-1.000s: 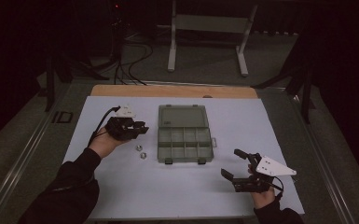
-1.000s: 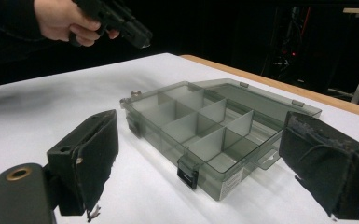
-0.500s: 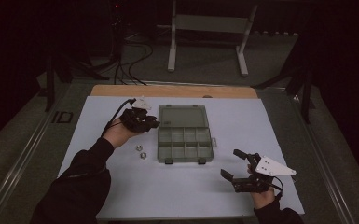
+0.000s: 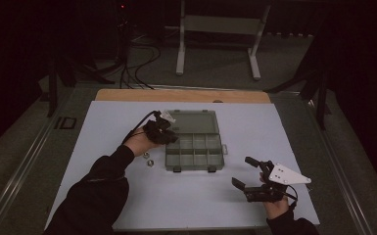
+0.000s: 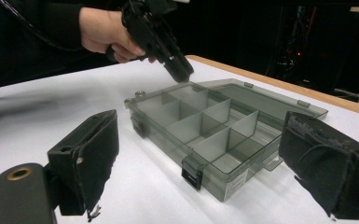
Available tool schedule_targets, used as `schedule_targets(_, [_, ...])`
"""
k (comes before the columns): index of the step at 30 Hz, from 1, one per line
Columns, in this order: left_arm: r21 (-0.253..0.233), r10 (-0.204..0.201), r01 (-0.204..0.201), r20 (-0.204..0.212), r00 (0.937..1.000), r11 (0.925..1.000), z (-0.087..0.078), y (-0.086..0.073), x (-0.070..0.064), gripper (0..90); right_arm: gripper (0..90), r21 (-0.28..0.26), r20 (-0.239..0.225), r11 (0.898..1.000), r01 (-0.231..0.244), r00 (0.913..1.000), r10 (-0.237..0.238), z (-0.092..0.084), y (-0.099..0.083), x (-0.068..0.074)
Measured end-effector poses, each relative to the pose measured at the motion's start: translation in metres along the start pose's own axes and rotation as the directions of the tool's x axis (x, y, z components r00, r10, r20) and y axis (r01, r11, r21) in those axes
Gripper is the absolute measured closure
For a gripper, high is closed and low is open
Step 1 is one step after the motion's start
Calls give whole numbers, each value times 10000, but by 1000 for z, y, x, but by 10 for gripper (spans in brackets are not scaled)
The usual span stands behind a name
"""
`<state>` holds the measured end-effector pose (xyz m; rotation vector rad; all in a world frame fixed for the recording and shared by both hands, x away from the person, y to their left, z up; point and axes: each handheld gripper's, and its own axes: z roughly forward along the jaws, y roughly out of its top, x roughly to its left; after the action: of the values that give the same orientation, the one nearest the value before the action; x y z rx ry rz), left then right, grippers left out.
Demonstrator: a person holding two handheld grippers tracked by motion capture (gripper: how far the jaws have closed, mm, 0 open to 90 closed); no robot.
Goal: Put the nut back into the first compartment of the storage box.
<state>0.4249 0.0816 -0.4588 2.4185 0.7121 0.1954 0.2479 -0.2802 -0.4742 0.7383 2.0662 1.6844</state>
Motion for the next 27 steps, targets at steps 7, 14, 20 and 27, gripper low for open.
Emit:
schedule_targets(7, [505, -300, 302, -45, 9995, 9983, 13, 0, 2, 702, 122, -12, -25, 10000, -23, 10000, 23, 0, 0, -1])
schedule_targets(14, [155, -344, 339, 316, 9989, 9993, 8, 4, -2, 507, 122, 8, -68, 10000, -37, 10000, 37, 1, 0, 0])
schedule_targets(20, [162, -373, 370, 146, 9992, 9992, -6, 2, -3, 340, 122, 5, -59, 10000, -28, 10000, 28, 0, 0, 0])
schedule_targets(27, [-305, -511, 512, 44, 9987, 9982, -32, -8, -1, 260, 122, -10, -25, 10000, 12, 10000, -12, 0, 0, 0])
